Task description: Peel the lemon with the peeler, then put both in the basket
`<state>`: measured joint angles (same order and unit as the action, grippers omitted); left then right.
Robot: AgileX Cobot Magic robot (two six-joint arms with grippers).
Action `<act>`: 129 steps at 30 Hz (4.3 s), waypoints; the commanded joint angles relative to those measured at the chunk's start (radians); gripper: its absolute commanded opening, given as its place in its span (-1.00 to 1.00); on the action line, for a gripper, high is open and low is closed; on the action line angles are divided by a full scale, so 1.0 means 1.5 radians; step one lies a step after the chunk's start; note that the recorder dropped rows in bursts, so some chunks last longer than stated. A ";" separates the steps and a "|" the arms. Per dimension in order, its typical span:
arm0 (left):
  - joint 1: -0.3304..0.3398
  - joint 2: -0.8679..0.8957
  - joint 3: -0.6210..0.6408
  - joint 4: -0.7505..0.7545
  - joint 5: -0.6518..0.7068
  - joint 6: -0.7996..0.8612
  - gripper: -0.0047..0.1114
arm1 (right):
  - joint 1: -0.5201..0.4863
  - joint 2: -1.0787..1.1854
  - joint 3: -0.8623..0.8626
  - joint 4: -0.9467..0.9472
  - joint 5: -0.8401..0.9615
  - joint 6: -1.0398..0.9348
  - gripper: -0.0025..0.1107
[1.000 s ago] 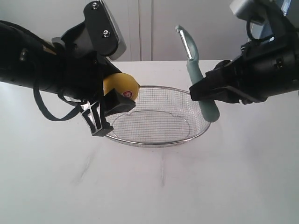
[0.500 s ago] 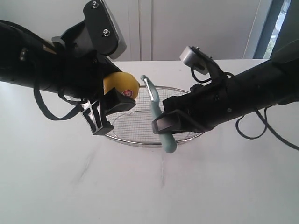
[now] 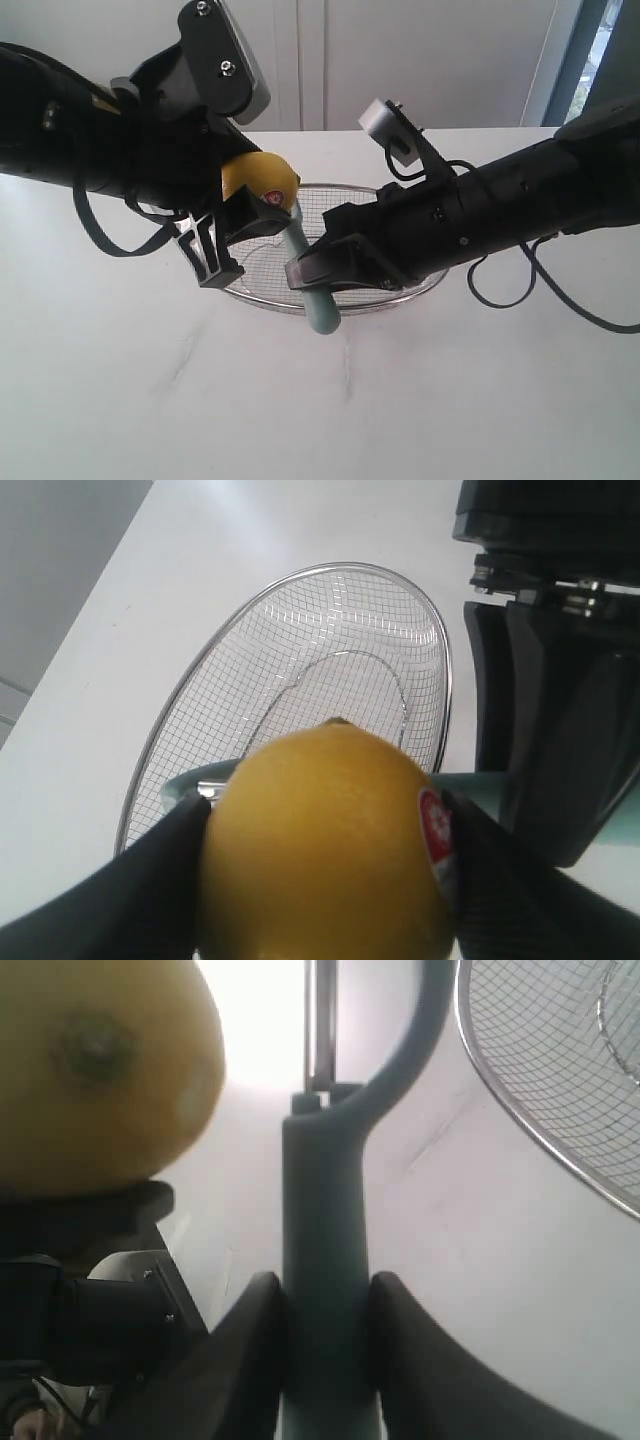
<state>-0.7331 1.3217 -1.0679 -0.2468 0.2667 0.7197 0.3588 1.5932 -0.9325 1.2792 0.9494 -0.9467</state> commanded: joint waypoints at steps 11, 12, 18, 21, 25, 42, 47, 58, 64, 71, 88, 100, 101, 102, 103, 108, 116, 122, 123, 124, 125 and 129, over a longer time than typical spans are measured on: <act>-0.005 -0.003 0.001 -0.010 -0.003 0.002 -0.92 | 0.001 -0.012 0.003 0.019 0.018 -0.012 -0.96; -0.005 -0.003 0.001 -0.010 -0.003 0.002 -0.92 | 0.000 -0.013 0.003 0.019 0.018 -0.014 -0.96; -0.005 -0.003 0.001 -0.010 -0.003 0.002 -0.92 | 0.000 -0.024 0.003 0.017 0.016 -0.024 -0.96; -0.005 -0.003 0.001 -0.010 -0.003 0.002 -0.92 | 0.000 -0.029 0.003 0.017 0.014 -0.024 -0.96; -0.005 -0.003 0.001 -0.010 -0.003 0.002 -0.92 | 0.000 -0.033 0.003 0.017 0.014 -0.024 -0.96; -0.005 -0.003 0.001 0.017 -0.005 0.002 -0.92 | 0.000 -0.032 0.003 -0.011 -0.034 -0.009 -0.96; -0.005 -0.003 0.001 0.018 -0.005 0.002 -0.92 | 0.000 -0.032 0.003 -0.013 -0.022 -0.009 -0.96; -0.005 -0.003 0.001 0.035 -0.005 0.002 -0.92 | -0.001 -0.044 0.003 -0.014 0.004 -0.006 -0.96; -0.005 -0.003 0.001 0.035 -0.005 -0.001 -0.92 | -0.001 -0.060 0.003 -0.022 -0.010 0.006 -0.96; -0.005 -0.003 0.001 0.035 -0.003 -0.005 -0.92 | -0.008 -0.084 0.003 -0.029 -0.015 0.018 -0.96; -0.005 -0.003 0.001 0.035 -0.003 -0.005 -0.92 | -0.095 -0.157 0.003 -0.064 0.043 0.040 -0.96; -0.005 -0.003 0.001 0.036 -0.001 -0.005 -0.92 | -0.195 -0.324 0.003 -0.181 0.022 0.113 -0.96; -0.005 -0.003 0.001 0.036 0.002 -0.006 -0.92 | -0.199 -0.331 0.004 -0.191 0.017 0.121 -0.96; -0.005 -0.003 0.001 0.036 0.002 -0.006 -0.92 | -0.200 -0.335 0.005 -0.199 0.011 0.129 -0.96; -0.005 -0.003 0.001 0.036 0.005 -0.006 -0.92 | -0.200 -0.338 0.008 -0.208 0.003 0.133 -0.96; -0.005 -0.003 0.001 0.036 0.006 -0.006 -0.92 | -0.200 -0.337 0.037 -0.244 -0.043 0.161 -0.96; -0.005 -0.003 0.001 0.036 0.002 -0.006 -0.92 | -0.200 -0.270 0.114 -0.237 -0.115 0.160 -0.96; -0.005 -0.003 0.001 0.036 -0.005 -0.006 -0.92 | -0.200 -0.187 0.133 -0.088 -0.064 0.022 -0.96; -0.005 -0.003 0.001 0.036 -0.005 -0.006 -0.92 | -0.199 -0.172 0.135 -0.052 -0.035 -0.012 -0.96; -0.005 -0.003 0.001 0.036 -0.005 -0.006 -0.92 | -0.199 -0.160 0.136 -0.032 -0.013 -0.030 -0.96; -0.005 -0.003 0.001 0.036 -0.005 -0.006 -0.92 | -0.199 -0.145 0.139 0.007 0.013 -0.061 -0.96; -0.005 -0.003 0.001 0.036 -0.008 -0.006 -0.92 | -0.194 -0.093 0.142 0.080 0.062 -0.118 -0.96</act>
<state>-0.7331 1.3217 -1.0679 -0.1876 0.2706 0.7197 0.0629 1.4125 -0.7249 1.3081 0.9940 -1.0500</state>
